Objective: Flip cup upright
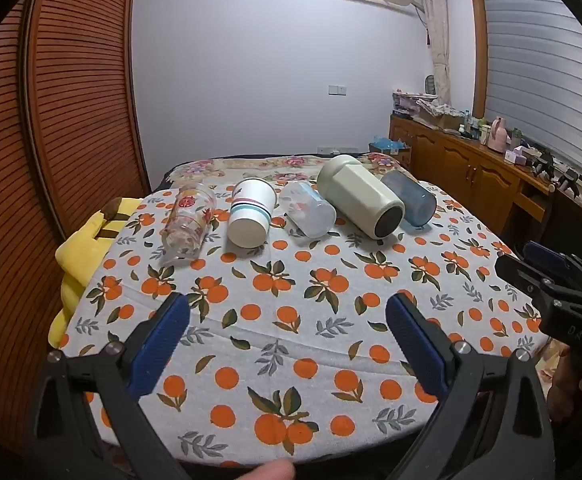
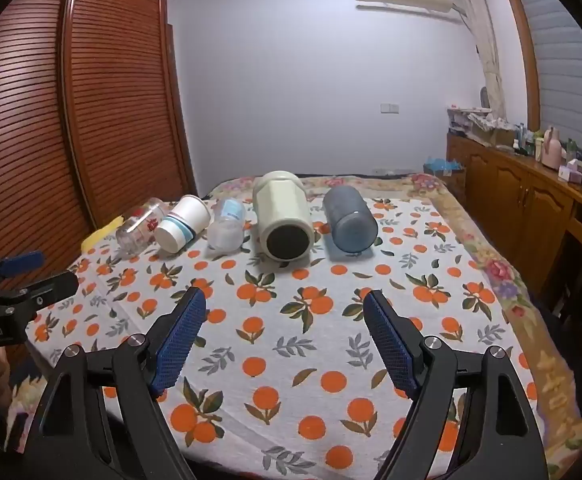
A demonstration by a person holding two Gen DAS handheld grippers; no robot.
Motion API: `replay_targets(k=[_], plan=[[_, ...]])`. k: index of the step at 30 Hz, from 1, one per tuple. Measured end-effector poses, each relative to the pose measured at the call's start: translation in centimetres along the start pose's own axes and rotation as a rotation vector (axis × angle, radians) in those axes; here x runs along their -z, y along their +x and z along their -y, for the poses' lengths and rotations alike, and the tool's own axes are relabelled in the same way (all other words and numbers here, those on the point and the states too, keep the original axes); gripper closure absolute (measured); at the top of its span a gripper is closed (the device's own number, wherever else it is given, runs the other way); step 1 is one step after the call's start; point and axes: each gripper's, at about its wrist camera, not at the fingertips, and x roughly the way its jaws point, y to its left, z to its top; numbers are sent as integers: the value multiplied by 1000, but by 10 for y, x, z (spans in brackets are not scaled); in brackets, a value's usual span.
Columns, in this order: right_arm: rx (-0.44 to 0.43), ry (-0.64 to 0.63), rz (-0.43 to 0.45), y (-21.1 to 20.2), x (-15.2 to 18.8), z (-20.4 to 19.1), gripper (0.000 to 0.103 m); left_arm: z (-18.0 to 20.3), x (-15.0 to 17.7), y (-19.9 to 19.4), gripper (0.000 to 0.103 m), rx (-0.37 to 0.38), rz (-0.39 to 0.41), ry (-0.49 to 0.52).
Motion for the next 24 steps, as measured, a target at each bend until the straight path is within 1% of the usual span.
replay_targets(k=[24], plan=[[1, -2, 6, -1, 1, -1, 20, 0, 0, 1, 4, 4, -6, -4]])
